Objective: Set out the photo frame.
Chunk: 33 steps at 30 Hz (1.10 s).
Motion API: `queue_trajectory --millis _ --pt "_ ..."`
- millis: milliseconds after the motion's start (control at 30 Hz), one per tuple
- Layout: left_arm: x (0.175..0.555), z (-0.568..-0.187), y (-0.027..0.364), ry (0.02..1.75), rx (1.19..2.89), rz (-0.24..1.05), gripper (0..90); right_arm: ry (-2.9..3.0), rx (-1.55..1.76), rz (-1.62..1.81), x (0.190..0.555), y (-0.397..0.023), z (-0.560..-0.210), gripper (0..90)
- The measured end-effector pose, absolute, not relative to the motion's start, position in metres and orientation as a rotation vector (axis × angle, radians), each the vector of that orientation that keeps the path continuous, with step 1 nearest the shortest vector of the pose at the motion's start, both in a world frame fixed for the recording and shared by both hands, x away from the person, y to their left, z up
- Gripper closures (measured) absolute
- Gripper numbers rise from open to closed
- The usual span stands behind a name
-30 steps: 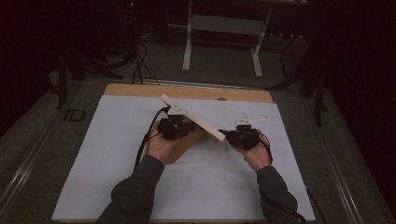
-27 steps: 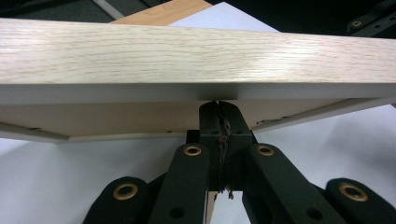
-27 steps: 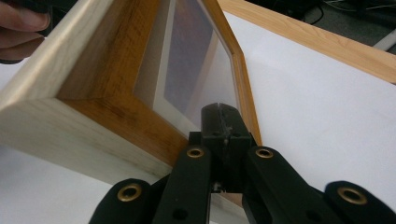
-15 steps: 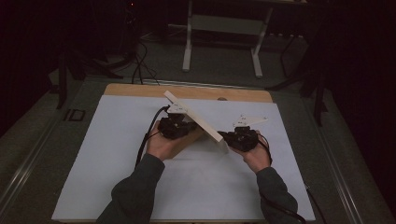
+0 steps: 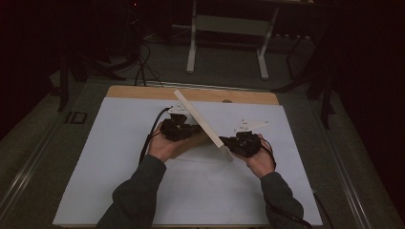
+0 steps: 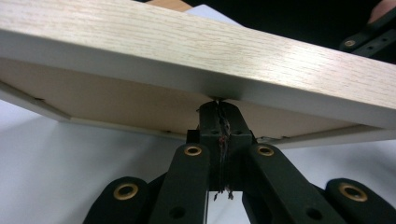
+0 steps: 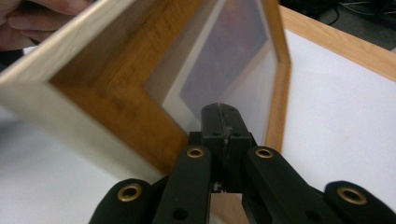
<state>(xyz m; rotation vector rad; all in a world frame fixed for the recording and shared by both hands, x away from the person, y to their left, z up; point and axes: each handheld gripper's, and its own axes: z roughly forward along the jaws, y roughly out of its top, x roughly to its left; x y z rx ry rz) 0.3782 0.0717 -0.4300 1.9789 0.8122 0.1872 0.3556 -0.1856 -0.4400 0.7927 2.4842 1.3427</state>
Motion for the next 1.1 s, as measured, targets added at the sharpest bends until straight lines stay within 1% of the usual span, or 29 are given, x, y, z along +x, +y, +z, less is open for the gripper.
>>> queue_trajectory --millis 667,1100 --pt "0.385 -0.429 0.072 0.790 1.985 0.169 90.0 2.533 0.683 1.330 0.347 -0.170 -0.436 90.0" --pt "0.385 -0.432 0.066 0.783 2.002 0.174 90.0 2.542 0.672 1.363 0.347 -0.163 -0.438 90.0"
